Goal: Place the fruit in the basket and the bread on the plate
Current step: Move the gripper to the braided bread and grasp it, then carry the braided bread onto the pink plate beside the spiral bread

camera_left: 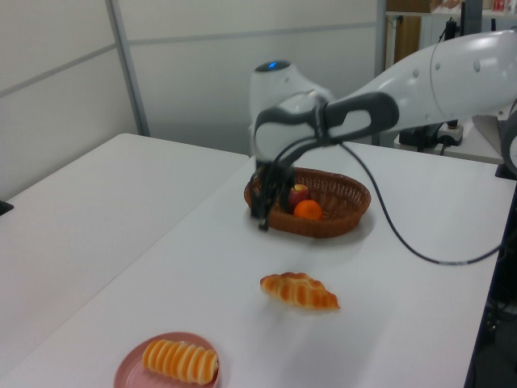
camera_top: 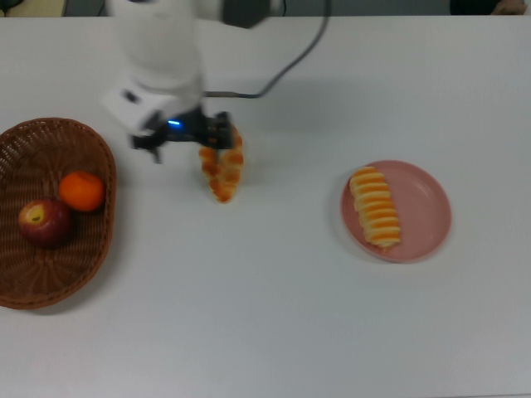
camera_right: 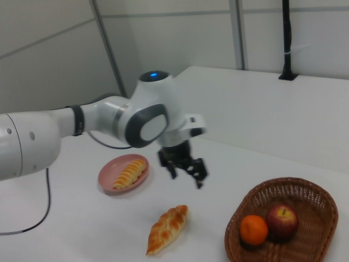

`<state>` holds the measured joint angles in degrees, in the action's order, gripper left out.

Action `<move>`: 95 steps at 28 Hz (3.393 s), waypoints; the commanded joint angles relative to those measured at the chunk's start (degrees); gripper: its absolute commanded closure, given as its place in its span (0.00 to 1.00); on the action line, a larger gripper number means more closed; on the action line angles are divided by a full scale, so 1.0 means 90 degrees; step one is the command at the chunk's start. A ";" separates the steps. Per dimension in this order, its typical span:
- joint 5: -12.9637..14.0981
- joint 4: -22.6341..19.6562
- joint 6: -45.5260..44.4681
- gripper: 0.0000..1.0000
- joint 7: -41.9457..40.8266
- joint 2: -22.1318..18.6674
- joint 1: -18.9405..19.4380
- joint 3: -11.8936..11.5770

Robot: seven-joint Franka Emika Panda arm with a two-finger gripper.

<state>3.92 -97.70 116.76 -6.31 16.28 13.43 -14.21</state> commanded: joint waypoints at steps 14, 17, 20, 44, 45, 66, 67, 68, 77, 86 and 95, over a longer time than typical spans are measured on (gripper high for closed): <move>-0.0513 -0.1869 0.1000 0.00 0.0447 -0.0334 0.0207 0.0641; -0.0786 -0.2045 0.1167 0.00 0.0447 -0.0275 0.0178 0.0632; -0.0914 -0.2143 0.1255 0.00 0.0447 -0.0246 0.0148 0.0602; -0.0963 -0.2085 0.1080 1.00 0.0945 -0.0421 -0.0145 0.0544; -0.0963 -0.2046 0.1002 1.00 0.0974 -0.0480 -0.0135 0.0563; -0.1119 0.0142 0.0229 1.00 0.3424 -0.0090 0.0626 0.1627; -0.1235 0.0181 0.0355 1.00 0.3706 -0.0051 0.0752 0.1666; -0.1304 0.0181 0.0473 1.00 0.3863 -0.0041 0.0821 0.1667; -0.2659 0.0191 0.1868 1.00 0.5386 0.0846 0.1660 0.1667; -0.2867 0.0201 0.1997 1.00 0.5798 0.0975 0.1711 0.1677; -0.2906 0.0201 0.1997 0.18 0.5779 0.0975 0.1750 0.1706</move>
<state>-21.19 -96.15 134.62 44.80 25.20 28.65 1.22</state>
